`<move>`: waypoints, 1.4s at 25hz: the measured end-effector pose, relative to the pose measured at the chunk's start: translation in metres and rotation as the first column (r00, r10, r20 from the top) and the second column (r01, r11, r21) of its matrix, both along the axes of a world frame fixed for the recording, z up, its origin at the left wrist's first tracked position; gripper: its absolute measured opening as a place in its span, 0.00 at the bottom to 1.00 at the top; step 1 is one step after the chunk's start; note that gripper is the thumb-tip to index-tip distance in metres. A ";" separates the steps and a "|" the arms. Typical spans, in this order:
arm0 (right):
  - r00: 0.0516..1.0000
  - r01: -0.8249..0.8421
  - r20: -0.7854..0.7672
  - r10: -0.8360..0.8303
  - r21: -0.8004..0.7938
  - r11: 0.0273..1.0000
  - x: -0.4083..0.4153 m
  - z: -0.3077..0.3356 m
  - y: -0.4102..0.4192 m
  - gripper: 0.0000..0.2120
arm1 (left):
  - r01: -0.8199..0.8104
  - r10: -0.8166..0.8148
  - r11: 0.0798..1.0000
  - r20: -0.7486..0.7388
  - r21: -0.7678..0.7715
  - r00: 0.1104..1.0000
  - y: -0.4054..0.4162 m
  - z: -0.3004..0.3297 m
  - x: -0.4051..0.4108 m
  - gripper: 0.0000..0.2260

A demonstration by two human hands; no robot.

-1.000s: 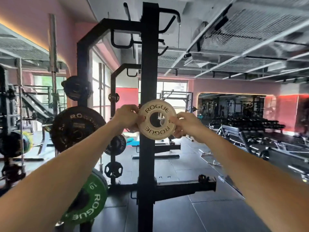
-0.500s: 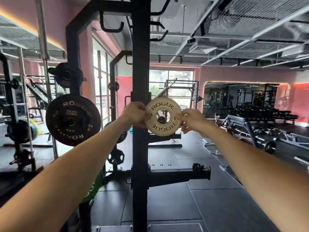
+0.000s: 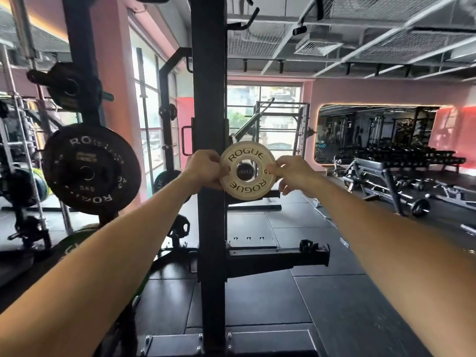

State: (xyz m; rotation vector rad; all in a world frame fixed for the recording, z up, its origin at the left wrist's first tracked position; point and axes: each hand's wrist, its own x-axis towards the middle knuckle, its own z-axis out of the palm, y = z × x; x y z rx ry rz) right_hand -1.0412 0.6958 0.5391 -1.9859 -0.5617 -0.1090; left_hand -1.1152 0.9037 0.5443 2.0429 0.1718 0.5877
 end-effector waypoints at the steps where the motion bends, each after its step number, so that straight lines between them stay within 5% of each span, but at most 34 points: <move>1: 1.000 0.008 0.001 -0.008 -0.004 1.000 0.010 -0.002 0.003 0.11 | -0.006 0.006 1.000 0.003 -0.004 1.000 0.003 -0.003 0.011 0.05; 9: 0.997 0.034 0.074 -0.031 -0.050 0.998 0.070 -0.020 0.026 0.10 | -0.104 0.093 0.987 0.092 0.120 0.991 0.023 -0.022 0.079 0.12; 35: 0.966 0.066 0.257 -0.013 -0.197 0.978 0.337 -0.015 0.115 0.14 | -0.233 0.214 0.918 0.095 0.321 0.972 0.113 -0.027 0.349 0.08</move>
